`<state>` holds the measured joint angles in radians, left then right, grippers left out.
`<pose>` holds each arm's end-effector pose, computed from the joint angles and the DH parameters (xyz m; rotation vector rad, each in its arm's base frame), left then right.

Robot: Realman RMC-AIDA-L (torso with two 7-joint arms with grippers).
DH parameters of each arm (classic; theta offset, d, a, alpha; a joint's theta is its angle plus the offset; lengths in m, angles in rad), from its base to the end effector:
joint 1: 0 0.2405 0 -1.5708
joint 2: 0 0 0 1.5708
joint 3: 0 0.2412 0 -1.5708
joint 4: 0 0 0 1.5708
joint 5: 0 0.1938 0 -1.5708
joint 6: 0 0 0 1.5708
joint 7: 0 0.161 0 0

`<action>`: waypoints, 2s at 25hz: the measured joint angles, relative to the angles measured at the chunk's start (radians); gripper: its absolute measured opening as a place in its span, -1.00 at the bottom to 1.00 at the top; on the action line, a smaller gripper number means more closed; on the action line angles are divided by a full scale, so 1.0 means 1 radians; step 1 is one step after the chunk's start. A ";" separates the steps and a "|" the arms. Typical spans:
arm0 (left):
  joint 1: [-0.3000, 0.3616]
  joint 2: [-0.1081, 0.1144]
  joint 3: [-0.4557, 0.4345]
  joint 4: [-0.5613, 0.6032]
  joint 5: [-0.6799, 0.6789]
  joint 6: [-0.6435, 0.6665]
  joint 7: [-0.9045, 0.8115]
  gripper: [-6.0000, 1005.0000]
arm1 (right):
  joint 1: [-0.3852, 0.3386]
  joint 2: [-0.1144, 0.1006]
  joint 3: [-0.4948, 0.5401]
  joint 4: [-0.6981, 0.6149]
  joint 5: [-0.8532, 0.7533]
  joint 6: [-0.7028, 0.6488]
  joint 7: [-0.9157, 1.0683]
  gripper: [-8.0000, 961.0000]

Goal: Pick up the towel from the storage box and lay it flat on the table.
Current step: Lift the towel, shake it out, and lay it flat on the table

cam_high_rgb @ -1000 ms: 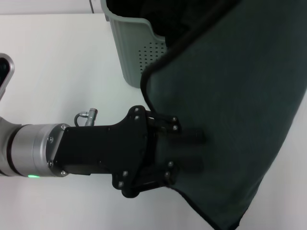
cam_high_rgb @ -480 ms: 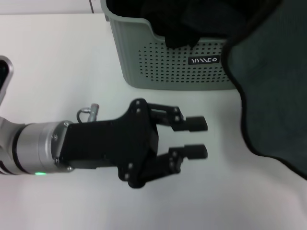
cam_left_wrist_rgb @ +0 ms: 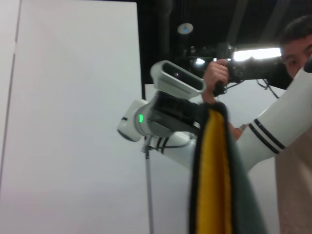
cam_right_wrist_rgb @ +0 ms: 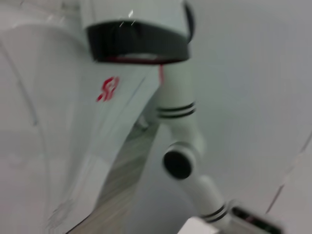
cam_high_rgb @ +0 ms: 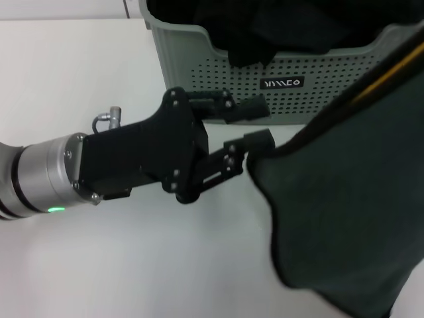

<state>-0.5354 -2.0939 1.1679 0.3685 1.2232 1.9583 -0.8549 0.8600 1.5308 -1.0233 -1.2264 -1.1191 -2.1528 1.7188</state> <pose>-0.1464 0.2526 -0.0122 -2.5834 0.0778 -1.6749 0.0208 0.2763 0.2080 2.6930 0.9304 -0.6939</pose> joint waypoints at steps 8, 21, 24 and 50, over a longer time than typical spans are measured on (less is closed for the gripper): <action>0.028 0.004 -0.005 0.015 -0.121 0.004 0.001 -0.37 | 0.010 -0.012 -0.026 -0.050 -0.039 -0.002 0.018 -0.98; -0.023 0.002 0.026 0.070 -0.088 0.053 -0.005 -0.37 | 0.051 -0.006 -0.019 -0.020 -0.105 -0.003 -0.021 -0.98; -0.040 0.001 0.030 0.069 -0.094 0.050 0.001 -0.37 | 0.069 -0.001 -0.028 -0.019 -0.115 -0.003 -0.026 -0.98; -0.104 -0.006 0.116 0.070 -0.168 0.060 0.030 -0.37 | 0.145 0.051 -0.072 -0.031 -0.187 -0.002 -0.089 -0.98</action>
<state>-0.6395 -2.0995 1.2842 0.4380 1.0556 2.0187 -0.8245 1.0046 1.5813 -1.0951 -1.2572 -1.3065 -2.1553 1.6295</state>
